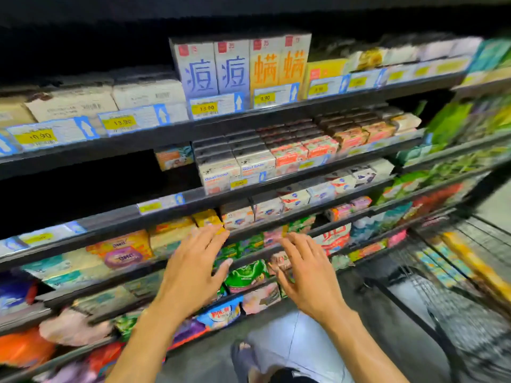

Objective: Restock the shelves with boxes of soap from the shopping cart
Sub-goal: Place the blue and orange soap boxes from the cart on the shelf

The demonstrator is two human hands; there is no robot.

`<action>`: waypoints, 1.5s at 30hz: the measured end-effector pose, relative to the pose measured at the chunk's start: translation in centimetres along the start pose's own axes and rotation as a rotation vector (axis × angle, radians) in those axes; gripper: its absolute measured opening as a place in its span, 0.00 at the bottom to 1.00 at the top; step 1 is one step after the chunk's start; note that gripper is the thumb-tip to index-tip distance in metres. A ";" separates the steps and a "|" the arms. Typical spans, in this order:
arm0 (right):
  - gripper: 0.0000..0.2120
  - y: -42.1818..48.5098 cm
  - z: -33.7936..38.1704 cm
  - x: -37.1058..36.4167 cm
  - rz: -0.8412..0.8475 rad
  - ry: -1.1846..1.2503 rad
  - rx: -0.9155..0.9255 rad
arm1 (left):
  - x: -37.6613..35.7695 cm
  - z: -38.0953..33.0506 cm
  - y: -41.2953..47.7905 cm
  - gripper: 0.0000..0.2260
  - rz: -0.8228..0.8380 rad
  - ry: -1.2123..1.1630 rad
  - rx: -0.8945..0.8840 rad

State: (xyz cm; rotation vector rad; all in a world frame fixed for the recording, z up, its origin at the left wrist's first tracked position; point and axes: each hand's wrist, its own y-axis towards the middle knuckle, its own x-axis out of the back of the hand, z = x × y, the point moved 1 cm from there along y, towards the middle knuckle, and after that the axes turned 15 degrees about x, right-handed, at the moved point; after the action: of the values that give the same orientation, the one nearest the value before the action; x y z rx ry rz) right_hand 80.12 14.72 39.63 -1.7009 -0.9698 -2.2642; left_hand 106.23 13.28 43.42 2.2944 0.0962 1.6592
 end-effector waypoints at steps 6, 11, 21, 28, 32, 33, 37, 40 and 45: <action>0.28 -11.5 -3.5 2.2 0.068 -0.049 -0.259 | -6.3 -8.2 -2.3 0.26 0.230 -0.009 -0.122; 0.28 -19.5 -7.6 4.3 0.043 -0.103 -0.463 | -11.2 -16.7 -1.4 0.28 0.350 -0.002 -0.283; 0.28 -32.8 -23.5 9.6 0.002 -0.120 -0.763 | -22.6 -38.8 3.7 0.26 0.451 -0.048 -0.525; 0.29 -39.1 -34.8 13.4 0.024 -0.135 -0.930 | -30.3 -52.5 8.4 0.27 0.568 -0.019 -0.624; 0.30 -40.5 -40.1 13.7 0.005 -0.103 -1.010 | -34.2 -57.0 11.6 0.27 0.629 -0.028 -0.662; 0.30 -40.7 -41.6 13.4 0.009 -0.084 -1.030 | -35.5 -58.0 12.6 0.26 0.651 -0.035 -0.673; 0.31 -40.2 -47.3 11.5 0.041 -0.059 -1.103 | -40.5 -61.3 17.7 0.26 0.699 -0.058 -0.691; 0.32 -39.5 -51.8 9.5 0.080 -0.015 -1.174 | -44.7 -63.2 21.6 0.25 0.751 -0.050 -0.737; 0.32 -38.5 -58.1 5.7 0.149 0.079 -1.287 | -51.9 -65.9 26.6 0.26 0.880 0.046 -0.828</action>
State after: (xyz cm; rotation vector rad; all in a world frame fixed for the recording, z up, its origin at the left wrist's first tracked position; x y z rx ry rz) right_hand 12.88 13.00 20.57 -1.7974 0.8667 -2.9696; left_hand 24.21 -10.38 22.15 1.6789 -1.4704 1.5956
